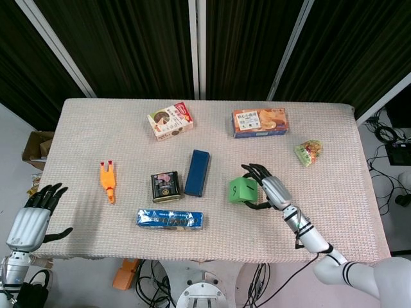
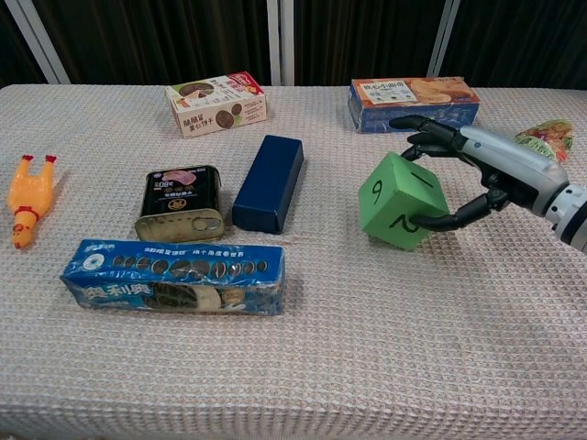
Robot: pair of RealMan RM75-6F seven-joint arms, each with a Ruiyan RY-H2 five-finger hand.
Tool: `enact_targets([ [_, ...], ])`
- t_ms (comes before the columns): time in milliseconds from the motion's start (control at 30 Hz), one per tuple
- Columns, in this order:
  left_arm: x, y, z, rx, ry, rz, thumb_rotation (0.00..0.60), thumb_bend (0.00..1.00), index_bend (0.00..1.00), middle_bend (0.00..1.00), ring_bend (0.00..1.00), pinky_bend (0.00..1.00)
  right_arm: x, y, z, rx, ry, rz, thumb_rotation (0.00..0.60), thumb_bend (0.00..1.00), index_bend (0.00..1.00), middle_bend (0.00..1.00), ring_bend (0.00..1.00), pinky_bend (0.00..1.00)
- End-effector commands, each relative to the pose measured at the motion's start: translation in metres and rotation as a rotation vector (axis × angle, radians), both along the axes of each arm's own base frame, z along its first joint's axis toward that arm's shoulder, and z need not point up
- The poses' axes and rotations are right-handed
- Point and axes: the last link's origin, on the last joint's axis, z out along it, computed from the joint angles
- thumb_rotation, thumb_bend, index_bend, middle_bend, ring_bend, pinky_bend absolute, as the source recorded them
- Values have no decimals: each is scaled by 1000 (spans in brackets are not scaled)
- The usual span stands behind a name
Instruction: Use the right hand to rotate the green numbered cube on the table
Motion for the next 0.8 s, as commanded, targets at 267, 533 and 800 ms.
enact_targets([
  [267,2,2,-3,-13,-5,-4,532,109,125,85,69,181,-18,7,1,1,53,67,600,308,0,427,4,0],
  [533,2,1,-5,-25,-4,1,527,109,125,85,69,181,-32,7,15,-48,92,23,600,301,0,426,1,0],
  [800,5,2,-6,-28,-9,-6,531,109,125,85,68,181,-42,11,24,-13,151,1,600,137,0,136,0,0],
])
